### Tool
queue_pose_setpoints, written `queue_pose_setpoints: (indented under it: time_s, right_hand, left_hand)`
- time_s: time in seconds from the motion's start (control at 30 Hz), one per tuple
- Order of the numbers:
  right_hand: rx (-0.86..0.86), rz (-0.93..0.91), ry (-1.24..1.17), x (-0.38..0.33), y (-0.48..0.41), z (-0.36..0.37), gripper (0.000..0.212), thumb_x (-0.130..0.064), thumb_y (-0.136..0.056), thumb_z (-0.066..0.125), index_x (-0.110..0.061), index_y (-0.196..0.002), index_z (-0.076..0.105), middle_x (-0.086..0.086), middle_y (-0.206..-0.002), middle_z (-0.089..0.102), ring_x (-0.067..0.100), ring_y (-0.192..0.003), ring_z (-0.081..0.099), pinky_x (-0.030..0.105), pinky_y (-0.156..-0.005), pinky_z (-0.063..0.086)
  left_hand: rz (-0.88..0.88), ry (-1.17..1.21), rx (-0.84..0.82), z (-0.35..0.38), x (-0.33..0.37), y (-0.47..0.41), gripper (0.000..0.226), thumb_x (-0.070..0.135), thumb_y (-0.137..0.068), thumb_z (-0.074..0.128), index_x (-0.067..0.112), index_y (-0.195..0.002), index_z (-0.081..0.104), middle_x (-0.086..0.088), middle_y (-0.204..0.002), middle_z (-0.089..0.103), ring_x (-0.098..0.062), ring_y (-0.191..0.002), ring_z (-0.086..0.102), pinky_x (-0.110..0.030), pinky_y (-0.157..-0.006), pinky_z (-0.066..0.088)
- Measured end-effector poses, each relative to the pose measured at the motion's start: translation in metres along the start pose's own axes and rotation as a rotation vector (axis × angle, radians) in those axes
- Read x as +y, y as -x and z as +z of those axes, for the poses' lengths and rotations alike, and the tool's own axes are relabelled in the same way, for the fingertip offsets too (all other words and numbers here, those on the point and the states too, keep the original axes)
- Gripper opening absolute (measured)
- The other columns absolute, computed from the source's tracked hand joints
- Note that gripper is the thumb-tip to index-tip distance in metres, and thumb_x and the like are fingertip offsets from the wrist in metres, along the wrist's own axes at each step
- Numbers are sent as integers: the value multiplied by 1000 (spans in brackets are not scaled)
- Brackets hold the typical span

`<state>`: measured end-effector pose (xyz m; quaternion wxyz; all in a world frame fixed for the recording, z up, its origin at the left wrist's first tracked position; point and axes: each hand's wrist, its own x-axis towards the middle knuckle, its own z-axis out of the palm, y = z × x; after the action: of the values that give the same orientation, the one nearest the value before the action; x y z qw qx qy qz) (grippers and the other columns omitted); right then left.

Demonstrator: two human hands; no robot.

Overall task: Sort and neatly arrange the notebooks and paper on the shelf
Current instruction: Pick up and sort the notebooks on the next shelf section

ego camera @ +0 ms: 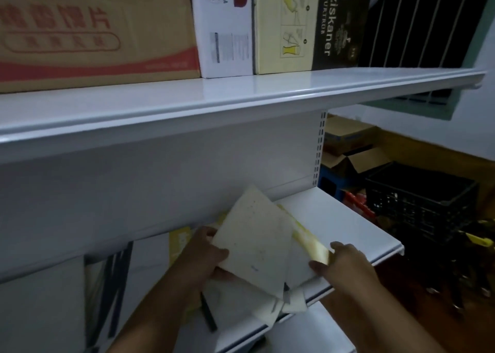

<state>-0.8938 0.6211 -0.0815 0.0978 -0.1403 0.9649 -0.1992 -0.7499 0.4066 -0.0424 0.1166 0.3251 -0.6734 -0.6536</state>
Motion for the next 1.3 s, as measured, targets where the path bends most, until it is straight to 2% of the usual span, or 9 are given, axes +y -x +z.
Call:
queue_pose_setpoints:
  time_s: [0.17, 0.37, 0.43, 0.6, 0.73, 0.87, 1.0, 1.13, 1.3]
  right_hand:
    - [-158, -27, -260, -16, 0, -26, 9, -12, -82, 59, -3, -78, 59, 10, -59, 62, 15, -42, 58, 18, -39, 37]
    - [-279, -73, -677, -50, 21, -45, 38, -23, -65, 78, -7, -95, 62, 28, -57, 61, 21, -30, 42, 20, -41, 31]
    - [-291, -148, -705, -103, 50, -22, 20, -22, -73, 74, -11, -84, 62, 23, -50, 56, 23, -37, 44, 24, -43, 31]
    - [-419, -325, -558, -195, 102, 76, 11, -13, -89, 55, -8, -82, 61, 10, -68, 63, 19, -55, 61, 21, -51, 50]
    - [-493, -378, -241, -197, 104, 92, 44, -45, -90, 46, -9, -114, 50, 2, -60, 65, 10, -47, 60, 25, -57, 48]
    - [-248, -381, -258, -154, 85, 70, 32, -46, -90, 48, -19, -98, 62, -10, -87, 59, 19, -90, 62, 19, -70, 41]
    - [213, -381, -452, -106, 75, 53, 29, -32, -82, 63, -11, -103, 66, -8, -68, 55, 19, -76, 62, 7, -56, 36]
    - [220, -187, -235, -67, 54, 39, 56, -41, -78, 66, -13, -124, 54, 8, -116, 59, 27, -110, 54, 27, -85, 45]
    - [7, -36, -24, -37, 40, 24, 83, -64, -64, 67, -11, -123, 44, 12, -119, 53, 30, -114, 49, 33, -92, 45]
  left_hand:
    - [35, 282, 234, -88, -17, 43, 35, 0, -83, 60, 10, -115, 49, -10, -105, 57, -25, -86, 59, -25, -45, 56]
    - [53, 415, 606, -191, -42, 111, 34, -9, -86, 50, 6, -117, 46, -17, -110, 53, -25, -78, 55, -32, -55, 49]
    - [19, 399, 709, -216, -50, 126, 39, -9, -86, 50, 6, -122, 43, -18, -114, 48, -28, -79, 54, -34, -54, 49]
    - [-129, -403, 902, -244, -83, 143, 39, 5, -81, 62, 6, -117, 47, -18, -109, 58, -38, -95, 58, -43, -79, 52]
    - [-280, -974, 898, -253, -96, 144, 75, 39, -70, 73, 8, -133, 47, -18, -144, 41, -36, -130, 38, -42, -110, 29]
    - [21, -879, 829, -222, -74, 128, 47, 23, -75, 69, 3, -117, 63, -26, -131, 54, -45, -119, 49, -51, -103, 38]
    - [271, -674, 502, -134, -37, 96, 35, 13, -83, 65, 13, -118, 62, -11, -126, 58, -23, -98, 57, -28, -85, 42]
    - [313, -640, 285, -58, -19, 46, 40, 28, -87, 61, 19, -126, 55, -3, -136, 52, -22, -120, 52, -27, -96, 38]
    - [143, -1104, 101, -10, -27, 4, 63, 49, -87, 51, 11, -136, 39, -11, -142, 43, -27, -131, 40, -31, -105, 35]
